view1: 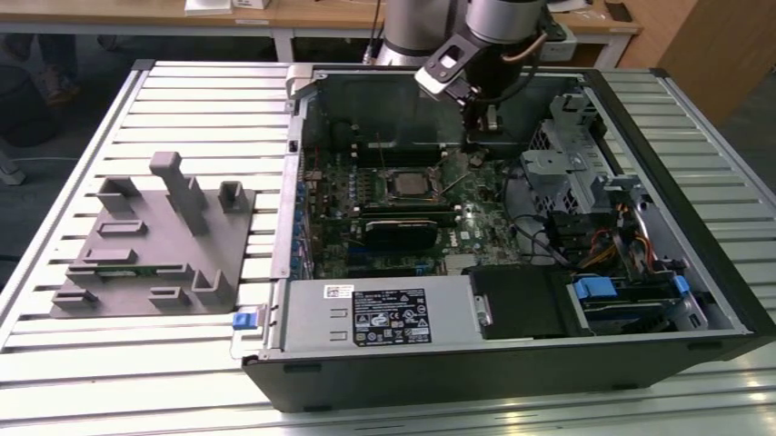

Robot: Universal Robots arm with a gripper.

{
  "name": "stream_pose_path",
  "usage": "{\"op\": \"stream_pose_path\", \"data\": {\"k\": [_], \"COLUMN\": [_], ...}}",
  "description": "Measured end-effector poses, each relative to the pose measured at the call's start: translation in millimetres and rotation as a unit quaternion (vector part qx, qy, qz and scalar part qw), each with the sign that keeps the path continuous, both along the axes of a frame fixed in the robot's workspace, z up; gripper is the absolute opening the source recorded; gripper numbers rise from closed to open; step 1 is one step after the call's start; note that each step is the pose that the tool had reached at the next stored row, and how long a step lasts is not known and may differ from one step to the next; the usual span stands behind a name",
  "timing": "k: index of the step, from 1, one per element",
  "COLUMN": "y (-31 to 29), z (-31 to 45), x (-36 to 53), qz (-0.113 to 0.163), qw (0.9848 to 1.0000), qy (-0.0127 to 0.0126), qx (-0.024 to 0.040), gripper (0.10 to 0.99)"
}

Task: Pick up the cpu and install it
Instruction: 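Close the cpu cover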

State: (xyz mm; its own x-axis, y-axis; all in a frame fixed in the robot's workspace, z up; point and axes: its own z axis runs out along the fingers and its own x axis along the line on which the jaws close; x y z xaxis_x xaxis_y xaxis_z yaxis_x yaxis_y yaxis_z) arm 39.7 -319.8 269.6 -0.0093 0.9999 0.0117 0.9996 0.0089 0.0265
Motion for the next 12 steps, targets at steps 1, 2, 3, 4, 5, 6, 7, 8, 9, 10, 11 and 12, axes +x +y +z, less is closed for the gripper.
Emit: {"op": "stream_pose_path", "data": {"k": [1,2,3,4,5,6,7,8,9,10,11,12], "y": [0.0,0.1,0.4,0.9,1.5,2.0,2.5,2.8,3.4,3.8,4.0,4.3], "z": [-0.6,-1.2,-1.7,-2.3,-3.2,-3.9,-4.6,-5.4,-6.1,-7.0,-7.8,-8.5], "x": [1.8,3.3,4.6,5.6,6.5,7.4,8.3,9.3,10.6,11.9,13.1,14.1], "qz": [0.000,0.000,-0.001,-0.003,-0.005,-0.008,-0.009,-0.010,-0.011,-0.012,-0.013,-0.013], "qw": [1.0000,1.0000,1.0000,1.0000,1.0000,1.0000,1.0000,0.9999,0.9999,0.9999,0.9999,0.9999], "qy": [0.0002,0.0004,0.0005,0.0006,0.0006,0.0006,0.0006,0.0006,0.0006,0.0006,0.0006,0.0007], "qx": [0.0000,0.0000,0.0000,0.0000,0.0000,0.0000,0.0000,0.0000,-0.0001,0.0000,0.0000,-0.0001], "gripper": [0.106,0.106,0.106,0.106,0.106,0.106,0.106,0.106,0.106,0.106,0.106,0.106]}}
